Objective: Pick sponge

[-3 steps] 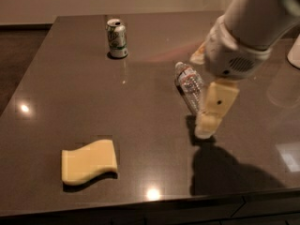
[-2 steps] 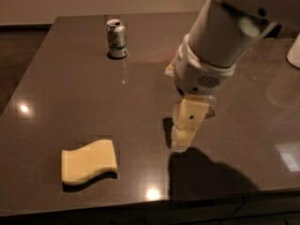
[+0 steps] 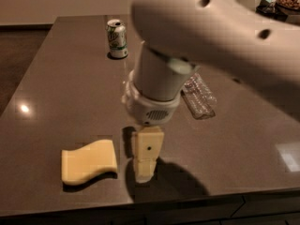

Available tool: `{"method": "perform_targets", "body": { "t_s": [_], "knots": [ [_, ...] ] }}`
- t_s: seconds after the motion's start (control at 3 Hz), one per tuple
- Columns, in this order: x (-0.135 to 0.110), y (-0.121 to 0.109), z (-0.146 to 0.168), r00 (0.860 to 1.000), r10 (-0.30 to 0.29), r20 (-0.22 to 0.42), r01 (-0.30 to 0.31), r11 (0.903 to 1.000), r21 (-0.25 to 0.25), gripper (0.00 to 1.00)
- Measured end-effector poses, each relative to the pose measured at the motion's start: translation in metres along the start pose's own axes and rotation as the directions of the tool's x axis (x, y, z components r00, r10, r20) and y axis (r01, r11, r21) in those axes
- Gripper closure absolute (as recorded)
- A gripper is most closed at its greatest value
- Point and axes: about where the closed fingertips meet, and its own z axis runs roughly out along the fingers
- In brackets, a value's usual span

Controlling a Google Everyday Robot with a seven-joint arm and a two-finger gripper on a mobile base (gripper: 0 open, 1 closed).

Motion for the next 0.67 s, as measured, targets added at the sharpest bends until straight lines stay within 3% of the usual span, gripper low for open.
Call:
{"method": "perform_targets", "body": {
  "t_s": [0.33, 0.67],
  "knots": [
    [-0.03, 0.016, 0.037, 0.997, -0.078, -0.011, 0.077, 0.9941, -0.076, 0.0],
    [-0.046, 0.025, 0.055, 0.994, -0.112, -0.017, 0.11, 0.9878, -0.111, 0.0]
  ]
}}
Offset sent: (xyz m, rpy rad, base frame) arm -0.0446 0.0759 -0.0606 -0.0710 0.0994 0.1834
